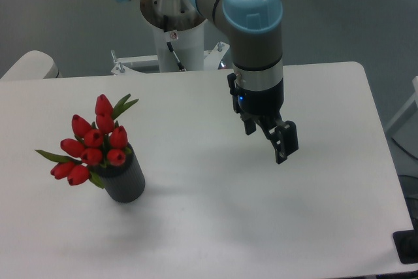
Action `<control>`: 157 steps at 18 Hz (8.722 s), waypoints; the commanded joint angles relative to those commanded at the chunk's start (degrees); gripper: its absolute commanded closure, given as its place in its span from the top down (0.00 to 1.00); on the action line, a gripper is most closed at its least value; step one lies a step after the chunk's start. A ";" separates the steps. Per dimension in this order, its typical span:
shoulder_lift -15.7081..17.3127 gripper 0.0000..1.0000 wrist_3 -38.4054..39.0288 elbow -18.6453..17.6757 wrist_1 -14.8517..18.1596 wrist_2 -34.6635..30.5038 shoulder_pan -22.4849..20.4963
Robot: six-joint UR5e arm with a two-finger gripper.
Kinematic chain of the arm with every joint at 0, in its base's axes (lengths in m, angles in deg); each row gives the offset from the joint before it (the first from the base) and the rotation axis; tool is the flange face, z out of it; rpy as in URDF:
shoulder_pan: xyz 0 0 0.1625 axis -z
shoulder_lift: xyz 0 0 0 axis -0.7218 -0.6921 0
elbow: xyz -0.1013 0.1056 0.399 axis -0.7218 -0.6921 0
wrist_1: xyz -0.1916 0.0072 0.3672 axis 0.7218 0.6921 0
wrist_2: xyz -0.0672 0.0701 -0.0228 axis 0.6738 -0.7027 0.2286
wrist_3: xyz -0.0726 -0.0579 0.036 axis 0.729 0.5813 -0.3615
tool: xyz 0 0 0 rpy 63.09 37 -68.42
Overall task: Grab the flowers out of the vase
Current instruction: 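Open the gripper and move it toward the red tulips in the vase, then lower the open gripper around the tulip stems above the vase rim, then close the gripper on the tulip stems and begin lifting, then lift the gripped tulips up and out of the grey vase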
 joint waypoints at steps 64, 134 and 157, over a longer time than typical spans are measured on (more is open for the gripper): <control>3.87 1.00 6.25 -23.91 -10.55 60.74 -0.08; 0.35 0.37 10.37 -27.69 -12.83 64.16 3.52; 4.13 0.27 17.13 -25.93 -12.74 72.33 -0.70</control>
